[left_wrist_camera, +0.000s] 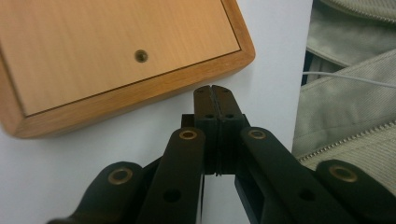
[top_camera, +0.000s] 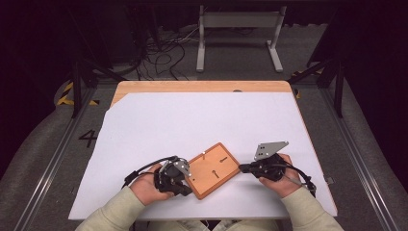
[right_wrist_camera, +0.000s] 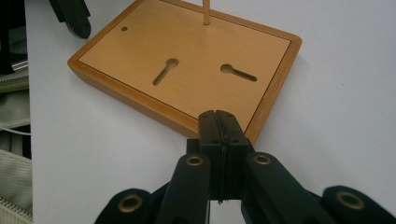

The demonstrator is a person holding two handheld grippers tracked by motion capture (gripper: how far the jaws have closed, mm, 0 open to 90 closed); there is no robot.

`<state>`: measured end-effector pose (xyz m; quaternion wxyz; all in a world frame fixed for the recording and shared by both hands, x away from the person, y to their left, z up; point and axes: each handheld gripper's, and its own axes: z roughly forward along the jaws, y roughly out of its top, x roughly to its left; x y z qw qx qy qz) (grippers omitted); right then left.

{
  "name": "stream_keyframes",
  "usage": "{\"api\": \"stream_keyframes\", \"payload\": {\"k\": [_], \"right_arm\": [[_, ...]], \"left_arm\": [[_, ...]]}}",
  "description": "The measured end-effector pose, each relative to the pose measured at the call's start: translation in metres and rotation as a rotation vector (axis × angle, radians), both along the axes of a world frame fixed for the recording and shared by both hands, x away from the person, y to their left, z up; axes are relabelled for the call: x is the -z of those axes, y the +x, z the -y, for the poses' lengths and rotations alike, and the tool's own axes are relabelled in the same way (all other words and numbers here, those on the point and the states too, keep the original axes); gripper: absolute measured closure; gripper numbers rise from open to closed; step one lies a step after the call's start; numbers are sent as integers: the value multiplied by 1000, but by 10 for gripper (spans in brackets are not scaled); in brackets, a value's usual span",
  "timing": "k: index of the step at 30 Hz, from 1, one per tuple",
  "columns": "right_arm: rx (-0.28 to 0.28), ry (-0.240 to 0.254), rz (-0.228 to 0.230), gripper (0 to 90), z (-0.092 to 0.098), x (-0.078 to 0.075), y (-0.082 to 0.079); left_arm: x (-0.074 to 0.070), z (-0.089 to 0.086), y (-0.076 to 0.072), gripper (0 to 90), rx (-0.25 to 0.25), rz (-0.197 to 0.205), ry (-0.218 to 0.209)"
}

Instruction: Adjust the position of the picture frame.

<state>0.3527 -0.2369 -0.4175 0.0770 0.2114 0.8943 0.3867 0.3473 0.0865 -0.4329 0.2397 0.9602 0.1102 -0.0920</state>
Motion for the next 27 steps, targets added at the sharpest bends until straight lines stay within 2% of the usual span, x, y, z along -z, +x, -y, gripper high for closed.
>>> {"api": "stream_keyframes", "payload": {"k": [4,6,7,9,10,13,17,19,24,26,27], "right_arm": [[5,3,-1,900,1,0,0],[10,8,5,900,3,-1,-1],[15,10,7,900,4,-2,-1],[22,16,11,900,6,-4,-1],[25,17,14,900,7,-4,-1],[40,21,19,900,11,-5,-2],[57,25,23,900,16,-6,-1],[71,29,24,900,19,-6,-1],[92,28,23,900,22,-6,0],[95,27,25,900,23,-6,0],[106,24,22,900,23,-4,1]], "left_arm": [[7,8,2,900,21,-23,35],[7,9,3,900,11,-36,20],[8,11,5,900,20,-13,2],[7,17,3,900,-7,-20,6],[8,22,5,900,4,-1,-9],[9,32,7,900,-13,16,-29],[10,40,12,900,-38,23,-53],[11,46,14,900,-62,36,-70],[14,60,24,900,-117,40,-125],[14,63,26,900,-133,49,-127],[15,68,30,900,-160,52,-147]]}}
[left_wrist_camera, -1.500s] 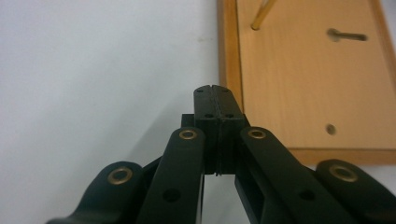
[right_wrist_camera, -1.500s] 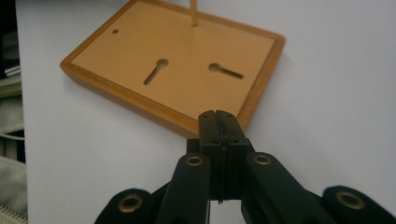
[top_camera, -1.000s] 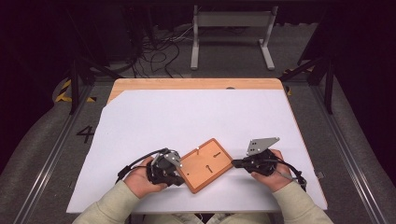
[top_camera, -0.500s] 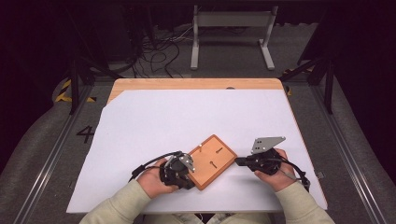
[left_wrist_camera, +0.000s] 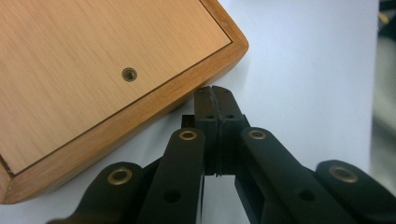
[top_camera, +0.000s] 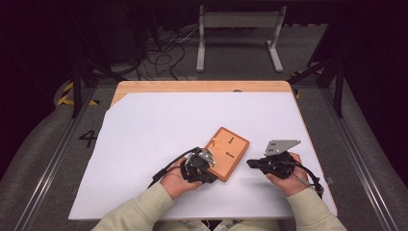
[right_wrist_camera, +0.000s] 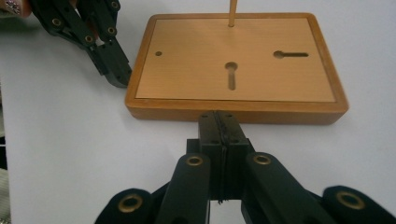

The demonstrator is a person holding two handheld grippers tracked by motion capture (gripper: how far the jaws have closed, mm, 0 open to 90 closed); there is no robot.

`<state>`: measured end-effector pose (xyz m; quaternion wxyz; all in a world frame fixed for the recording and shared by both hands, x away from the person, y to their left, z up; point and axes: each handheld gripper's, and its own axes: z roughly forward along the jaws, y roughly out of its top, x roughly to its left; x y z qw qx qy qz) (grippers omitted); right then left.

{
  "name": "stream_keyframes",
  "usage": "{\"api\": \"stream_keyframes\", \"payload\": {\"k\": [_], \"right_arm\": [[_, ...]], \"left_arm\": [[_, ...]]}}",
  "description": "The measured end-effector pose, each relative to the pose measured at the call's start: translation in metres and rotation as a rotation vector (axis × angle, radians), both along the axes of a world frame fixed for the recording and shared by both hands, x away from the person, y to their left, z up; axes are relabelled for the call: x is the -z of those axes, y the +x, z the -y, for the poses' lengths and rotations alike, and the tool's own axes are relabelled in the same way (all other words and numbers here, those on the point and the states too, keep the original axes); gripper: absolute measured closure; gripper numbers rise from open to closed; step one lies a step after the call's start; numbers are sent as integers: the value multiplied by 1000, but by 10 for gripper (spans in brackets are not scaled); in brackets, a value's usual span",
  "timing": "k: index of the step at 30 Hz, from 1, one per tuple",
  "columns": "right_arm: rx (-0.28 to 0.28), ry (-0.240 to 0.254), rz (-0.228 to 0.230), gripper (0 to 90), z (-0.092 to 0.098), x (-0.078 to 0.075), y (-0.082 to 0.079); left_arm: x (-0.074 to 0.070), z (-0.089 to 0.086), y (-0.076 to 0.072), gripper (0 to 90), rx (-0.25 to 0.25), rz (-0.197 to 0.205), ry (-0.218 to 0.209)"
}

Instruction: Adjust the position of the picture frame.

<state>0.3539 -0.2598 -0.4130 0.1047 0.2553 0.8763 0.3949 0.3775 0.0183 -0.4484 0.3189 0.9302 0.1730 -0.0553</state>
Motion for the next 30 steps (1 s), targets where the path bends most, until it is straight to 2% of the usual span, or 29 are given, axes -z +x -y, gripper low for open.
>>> {"api": "stream_keyframes", "payload": {"k": [1,2,4,5,7,8,10,13,14,15,17,20,22,24,26,28,29,30], "right_arm": [[0,0,0,900,0,0,0],[6,-3,-4,900,0,2,1],[11,-5,-7,900,0,3,2],[16,-6,-9,900,0,3,3],[26,-6,-13,900,1,4,5],[33,-5,-14,900,2,4,6],[43,-3,-15,900,3,4,8],[66,-4,-12,900,6,4,9],[76,-3,-14,900,7,3,9],[76,-3,-14,900,7,3,9],[120,-1,-16,900,11,3,11],[145,4,-15,900,15,3,12],[156,11,-14,900,18,2,12],[161,14,-16,900,19,2,12],[167,19,-13,900,22,2,12],[173,20,-13,900,23,2,12],[178,21,-13,900,24,2,12],[185,22,-16,900,26,1,12]], "left_arm": [[0,0,0,900,0,0,0],[-1,5,2,900,-7,22,11],[-2,7,1,900,-4,36,22],[-4,7,-1,900,7,53,29],[-8,2,-2,900,8,56,29],[-15,-8,-1,900,-9,64,4],[-22,-19,3,900,-35,79,-19],[-29,-38,12,900,-128,97,-63],[-30,-45,17,900,-177,103,-74],[-30,-45,17,900,-177,103,-74],[-27,-55,28,900,-259,121,-74],[-20,-59,37,900,-315,113,-62],[-14,-56,40,900,-322,97,-40],[-9,-51,42,900,-302,78,-11],[-5,-49,42,900,-304,83,17],[-5,-50,42,900,-303,58,9],[-5,-49,42,900,-289,67,8],[-5,-48,40,900,-283,37,-1]]}}
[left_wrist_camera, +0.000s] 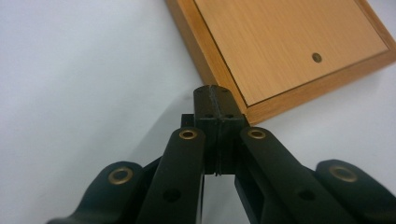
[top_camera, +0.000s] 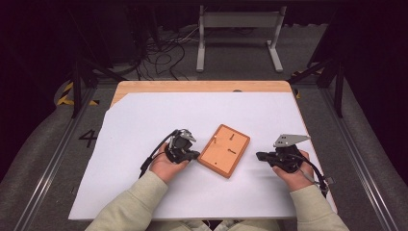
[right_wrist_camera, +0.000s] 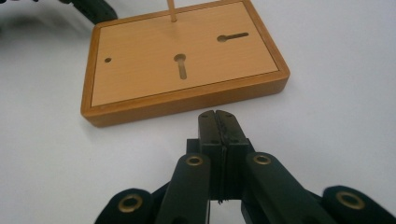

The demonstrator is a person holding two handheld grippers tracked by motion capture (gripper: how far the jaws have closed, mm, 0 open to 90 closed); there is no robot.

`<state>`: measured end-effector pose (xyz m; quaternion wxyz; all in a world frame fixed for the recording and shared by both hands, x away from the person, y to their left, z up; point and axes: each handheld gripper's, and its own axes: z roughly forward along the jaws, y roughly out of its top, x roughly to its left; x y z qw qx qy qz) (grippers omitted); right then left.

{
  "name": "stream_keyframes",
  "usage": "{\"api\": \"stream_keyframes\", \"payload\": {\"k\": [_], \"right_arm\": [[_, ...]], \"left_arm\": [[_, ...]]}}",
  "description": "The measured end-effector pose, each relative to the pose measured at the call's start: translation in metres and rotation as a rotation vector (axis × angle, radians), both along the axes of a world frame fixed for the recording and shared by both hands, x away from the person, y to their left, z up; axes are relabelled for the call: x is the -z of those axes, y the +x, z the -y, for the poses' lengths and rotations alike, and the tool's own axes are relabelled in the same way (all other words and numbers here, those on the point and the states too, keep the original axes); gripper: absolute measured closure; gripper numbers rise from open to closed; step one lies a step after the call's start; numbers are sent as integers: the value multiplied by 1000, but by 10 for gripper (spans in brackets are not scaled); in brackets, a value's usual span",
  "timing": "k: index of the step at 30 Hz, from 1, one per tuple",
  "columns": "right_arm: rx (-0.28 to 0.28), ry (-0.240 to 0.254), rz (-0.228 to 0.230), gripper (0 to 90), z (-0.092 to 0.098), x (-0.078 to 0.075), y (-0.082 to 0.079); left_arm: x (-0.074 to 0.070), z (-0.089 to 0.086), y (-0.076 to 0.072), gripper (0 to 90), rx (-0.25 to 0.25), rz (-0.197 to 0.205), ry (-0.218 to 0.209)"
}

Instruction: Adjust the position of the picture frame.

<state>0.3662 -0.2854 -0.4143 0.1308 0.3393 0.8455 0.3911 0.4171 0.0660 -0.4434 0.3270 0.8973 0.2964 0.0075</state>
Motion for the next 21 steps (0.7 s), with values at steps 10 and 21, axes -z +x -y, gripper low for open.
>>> {"api": "stream_keyframes", "payload": {"k": [10,21], "right_arm": [[114,-8,-29,900,10,2,10],[211,-77,-82,900,2,11,44]], "left_arm": [[5,50,-41,900,231,41,22],[-14,0,-32,897,81,73,-49]]}}
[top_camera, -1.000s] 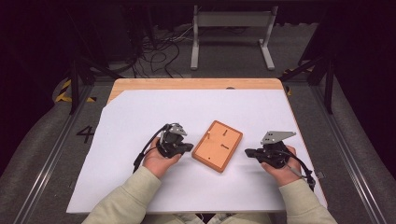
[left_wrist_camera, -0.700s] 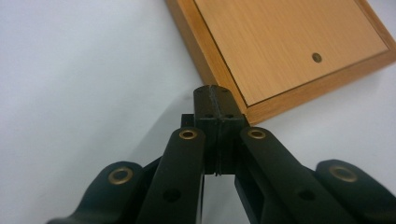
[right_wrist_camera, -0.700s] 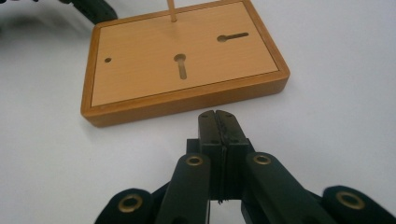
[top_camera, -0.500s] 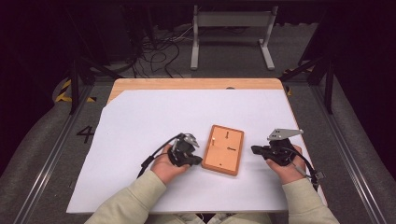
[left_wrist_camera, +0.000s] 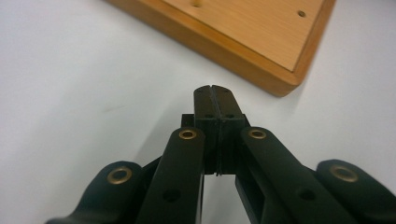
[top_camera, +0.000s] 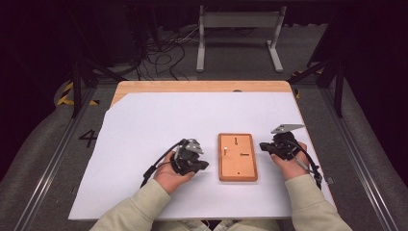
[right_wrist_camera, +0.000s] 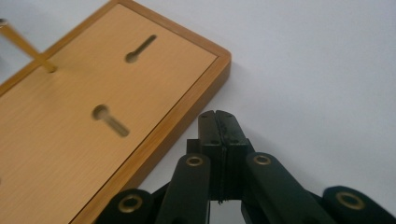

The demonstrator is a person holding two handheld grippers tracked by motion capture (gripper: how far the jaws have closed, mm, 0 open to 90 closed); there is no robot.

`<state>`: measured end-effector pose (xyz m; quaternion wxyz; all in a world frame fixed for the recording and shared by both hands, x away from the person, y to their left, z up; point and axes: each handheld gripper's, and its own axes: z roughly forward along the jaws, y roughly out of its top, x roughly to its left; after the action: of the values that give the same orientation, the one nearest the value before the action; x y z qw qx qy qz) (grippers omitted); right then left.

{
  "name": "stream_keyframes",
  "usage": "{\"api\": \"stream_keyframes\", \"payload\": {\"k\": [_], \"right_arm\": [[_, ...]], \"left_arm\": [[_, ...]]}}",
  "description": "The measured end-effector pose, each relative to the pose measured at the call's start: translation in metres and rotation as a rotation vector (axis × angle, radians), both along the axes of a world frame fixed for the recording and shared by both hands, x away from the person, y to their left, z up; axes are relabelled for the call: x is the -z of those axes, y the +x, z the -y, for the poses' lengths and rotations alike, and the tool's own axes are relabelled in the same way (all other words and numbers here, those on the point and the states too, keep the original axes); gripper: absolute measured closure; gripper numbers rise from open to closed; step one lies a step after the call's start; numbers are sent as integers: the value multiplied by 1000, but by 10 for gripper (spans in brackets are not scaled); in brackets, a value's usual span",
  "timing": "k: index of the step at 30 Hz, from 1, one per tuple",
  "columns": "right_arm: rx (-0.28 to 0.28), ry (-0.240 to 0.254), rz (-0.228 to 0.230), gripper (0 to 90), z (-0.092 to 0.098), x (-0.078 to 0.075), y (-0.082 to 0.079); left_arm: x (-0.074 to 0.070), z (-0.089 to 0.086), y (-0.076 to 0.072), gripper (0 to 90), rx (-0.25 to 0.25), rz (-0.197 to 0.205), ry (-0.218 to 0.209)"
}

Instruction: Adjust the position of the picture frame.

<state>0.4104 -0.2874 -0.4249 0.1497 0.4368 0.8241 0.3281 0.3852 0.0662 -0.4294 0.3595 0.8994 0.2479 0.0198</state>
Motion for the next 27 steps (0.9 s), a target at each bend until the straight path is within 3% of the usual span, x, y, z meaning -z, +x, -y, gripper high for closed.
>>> {"api": "stream_keyframes", "payload": {"k": [2,7,9,12,17,20,23,27], "right_arm": [[19,-30,-37,900,-7,1,14],[11,-122,-98,900,-24,8,37],[13,-159,-90,900,-30,6,42],[-12,-142,-110,900,-36,6,47],[-73,-140,-98,900,-58,6,54],[-151,-121,-52,900,-87,-1,60],[-193,-142,-45,900,-102,-2,64],[-265,-134,-72,900,-125,-1,73]], "left_arm": [[-7,-26,3,876,-66,44,-13],[-11,-59,10,878,-153,40,-58],[-11,-64,11,880,-163,39,-60],[-10,-68,12,879,-182,38,-62],[-9,-71,13,877,-194,40,-60],[-8,-77,17,877,-214,30,-65],[-6,-80,21,878,-223,23,-69],[-3,-82,25,879,-229,12,-75]]}}
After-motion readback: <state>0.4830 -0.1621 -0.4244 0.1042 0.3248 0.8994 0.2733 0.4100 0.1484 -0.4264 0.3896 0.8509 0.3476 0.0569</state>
